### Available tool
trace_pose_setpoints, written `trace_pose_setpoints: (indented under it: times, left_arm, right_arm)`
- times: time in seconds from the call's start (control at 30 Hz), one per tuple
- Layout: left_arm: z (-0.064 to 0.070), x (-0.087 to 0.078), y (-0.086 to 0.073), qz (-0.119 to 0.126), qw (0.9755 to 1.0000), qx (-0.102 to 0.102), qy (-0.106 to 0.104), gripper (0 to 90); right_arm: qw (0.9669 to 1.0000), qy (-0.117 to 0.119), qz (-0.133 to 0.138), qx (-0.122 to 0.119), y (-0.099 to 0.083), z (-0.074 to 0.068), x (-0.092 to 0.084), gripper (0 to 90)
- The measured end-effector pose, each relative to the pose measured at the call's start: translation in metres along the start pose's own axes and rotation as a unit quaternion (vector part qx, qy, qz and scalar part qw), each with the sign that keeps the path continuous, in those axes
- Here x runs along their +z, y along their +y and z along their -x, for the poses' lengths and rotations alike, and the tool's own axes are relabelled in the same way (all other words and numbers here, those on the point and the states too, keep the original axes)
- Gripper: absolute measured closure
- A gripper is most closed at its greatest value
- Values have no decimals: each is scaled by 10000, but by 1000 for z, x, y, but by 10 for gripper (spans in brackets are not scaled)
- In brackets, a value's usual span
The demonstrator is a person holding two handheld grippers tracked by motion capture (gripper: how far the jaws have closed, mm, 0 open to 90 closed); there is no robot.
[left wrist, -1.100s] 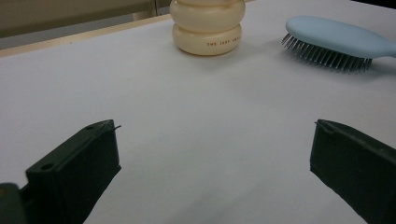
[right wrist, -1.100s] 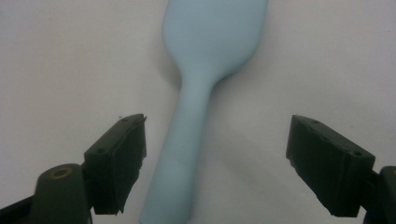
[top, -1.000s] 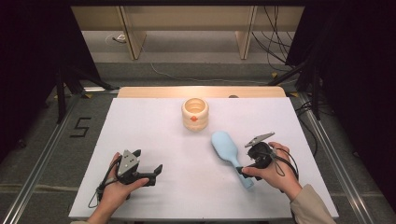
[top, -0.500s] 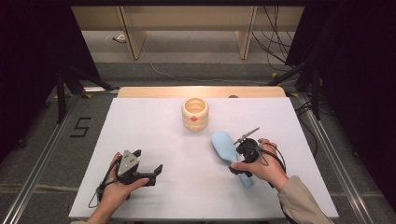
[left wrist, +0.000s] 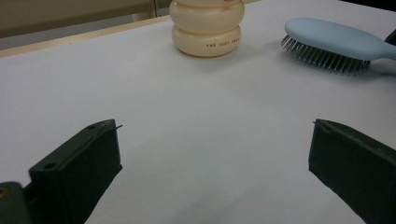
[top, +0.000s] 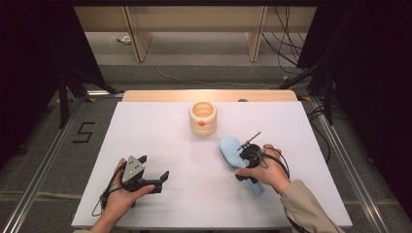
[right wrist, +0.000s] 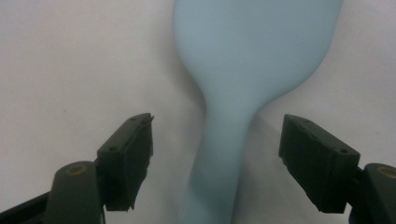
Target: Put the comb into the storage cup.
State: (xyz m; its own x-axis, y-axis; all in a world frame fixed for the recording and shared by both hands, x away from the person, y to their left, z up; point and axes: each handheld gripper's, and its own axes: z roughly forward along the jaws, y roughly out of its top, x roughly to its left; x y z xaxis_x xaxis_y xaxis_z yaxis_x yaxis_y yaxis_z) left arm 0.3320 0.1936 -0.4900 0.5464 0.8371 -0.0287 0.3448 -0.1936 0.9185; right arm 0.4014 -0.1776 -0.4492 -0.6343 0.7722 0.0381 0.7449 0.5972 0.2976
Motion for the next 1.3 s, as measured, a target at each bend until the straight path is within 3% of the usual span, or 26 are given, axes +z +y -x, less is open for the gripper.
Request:
trace_pose_setpoints:
  times: [0.43, 1.3]
  left_arm:
    - [0, 0, 0, 11, 10000, 7, -9, 18]
    - [2, -1, 1, 24, 10000, 30, -21, 18]
  right_arm:
    - [9996, -114, -210, 115, 6, -2, 5, 326]
    - [9988, -228, -423, 58, 9, -2, 11, 432]
